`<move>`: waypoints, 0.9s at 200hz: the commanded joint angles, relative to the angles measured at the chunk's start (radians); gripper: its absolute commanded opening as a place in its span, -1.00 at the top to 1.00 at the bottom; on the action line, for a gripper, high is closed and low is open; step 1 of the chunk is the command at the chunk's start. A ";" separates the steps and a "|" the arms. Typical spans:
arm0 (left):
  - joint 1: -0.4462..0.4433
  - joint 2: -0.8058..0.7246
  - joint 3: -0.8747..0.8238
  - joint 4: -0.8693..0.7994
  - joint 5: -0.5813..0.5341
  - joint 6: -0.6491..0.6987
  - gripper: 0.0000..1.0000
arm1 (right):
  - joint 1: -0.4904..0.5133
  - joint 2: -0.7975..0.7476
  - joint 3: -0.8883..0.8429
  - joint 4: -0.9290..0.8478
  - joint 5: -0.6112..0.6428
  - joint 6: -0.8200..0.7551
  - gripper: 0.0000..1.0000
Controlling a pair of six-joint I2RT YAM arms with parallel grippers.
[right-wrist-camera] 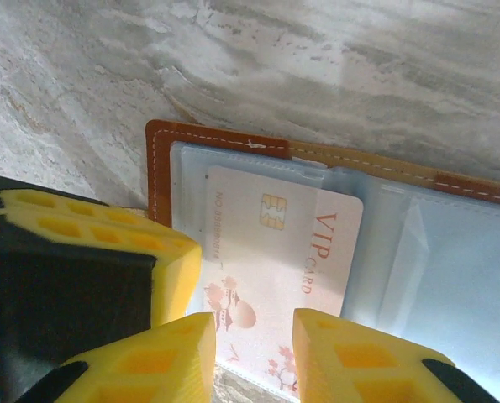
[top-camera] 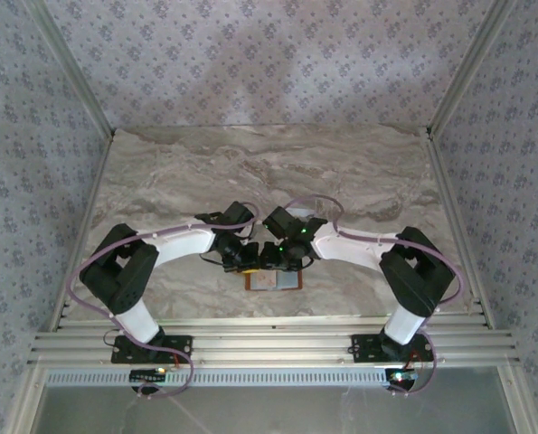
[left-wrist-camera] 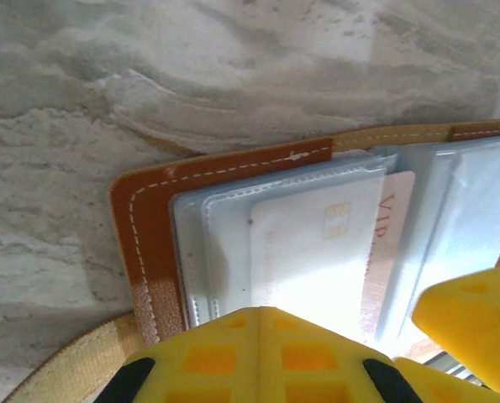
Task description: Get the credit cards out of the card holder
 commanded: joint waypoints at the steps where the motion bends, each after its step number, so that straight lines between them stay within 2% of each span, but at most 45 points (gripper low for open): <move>1: -0.004 0.024 -0.005 -0.029 -0.019 0.018 0.86 | -0.013 -0.035 -0.029 -0.002 0.007 0.005 0.38; 33: -0.005 0.041 -0.002 -0.047 -0.040 0.029 0.86 | -0.038 -0.034 -0.075 0.063 -0.040 0.018 0.41; 99: -0.005 0.054 0.001 -0.084 -0.071 0.055 0.87 | -0.070 -0.017 -0.147 0.158 -0.097 0.027 0.61; 180: -0.005 0.062 0.005 -0.095 -0.074 0.063 0.87 | -0.094 0.009 -0.194 0.252 -0.151 0.025 0.68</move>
